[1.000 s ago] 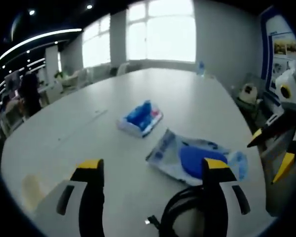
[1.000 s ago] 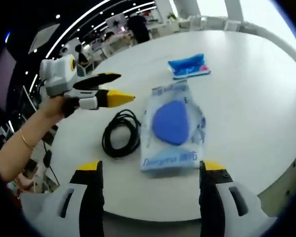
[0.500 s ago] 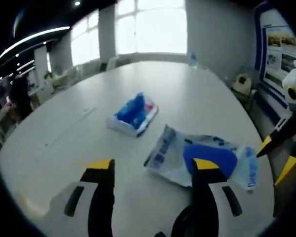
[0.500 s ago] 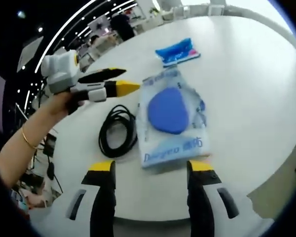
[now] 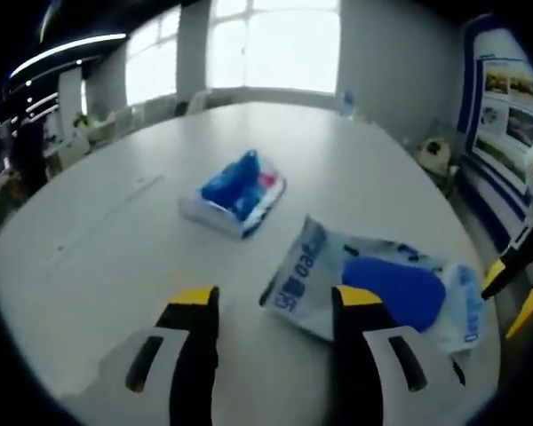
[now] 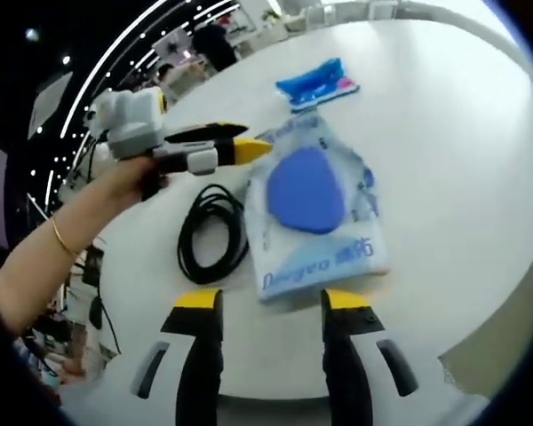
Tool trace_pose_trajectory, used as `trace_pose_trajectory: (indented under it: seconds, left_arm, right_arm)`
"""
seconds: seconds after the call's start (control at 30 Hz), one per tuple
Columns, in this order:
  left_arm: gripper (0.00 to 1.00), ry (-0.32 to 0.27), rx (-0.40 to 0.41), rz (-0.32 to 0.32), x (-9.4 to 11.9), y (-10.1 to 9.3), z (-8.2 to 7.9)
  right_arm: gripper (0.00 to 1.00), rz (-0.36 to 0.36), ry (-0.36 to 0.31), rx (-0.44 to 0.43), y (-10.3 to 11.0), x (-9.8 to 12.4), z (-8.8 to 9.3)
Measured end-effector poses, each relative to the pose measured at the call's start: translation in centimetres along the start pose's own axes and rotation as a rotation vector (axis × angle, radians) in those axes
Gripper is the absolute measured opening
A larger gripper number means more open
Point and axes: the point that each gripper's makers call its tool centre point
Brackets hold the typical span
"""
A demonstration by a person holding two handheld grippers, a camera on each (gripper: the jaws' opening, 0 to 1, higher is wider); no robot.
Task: Arrange the tabletop items into an orderly group along one side of the table until the central work area is clear of visible clutter.
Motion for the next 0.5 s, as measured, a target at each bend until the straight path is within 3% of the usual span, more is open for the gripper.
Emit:
trace_pose_trajectory:
  seconds: [0.13,0.17,0.23,0.33,0.43,0.5]
  left_arm:
    - [0.42,0.026,-0.037,0.018,-0.4,-0.1,0.4]
    - [0.41,0.035,-0.037,0.032,-0.6,-0.3,0.6]
    - [0.38,0.039,-0.044,0.052,-0.8,-0.6,0.7]
    - [0.35,0.031,-0.037,0.061,-0.9,-0.7,0.5]
    - [0.23,0.032,-0.033,0.098,-1.1,-1.6,0.3]
    - [0.23,0.066,-0.1,0.075,-1.1,-1.6,0.6]
  right_arm:
    - [0.4,-0.03,-0.013,-0.075,0.1,0.1,-0.1]
    - [0.38,-0.035,-0.025,-0.155,-0.1,0.1,-0.3]
    - [0.35,-0.043,-0.032,-0.203,-0.3,0.1,-0.5]
    - [0.33,-0.025,-0.028,-0.198,-0.8,0.0,-0.4]
    - [0.3,-0.033,-0.027,-0.196,-0.5,0.0,-0.5]
    - [0.28,-0.014,-0.021,-0.179,-0.9,-0.1,-0.3]
Point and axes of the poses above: the point that each gripper's makers call its tool centre point, and the gripper's own axes: x roughly backward along the fingers, y roughly to its left, z roughly out of its underside, and after that the axes turned 14 degrees about -x, right-handed
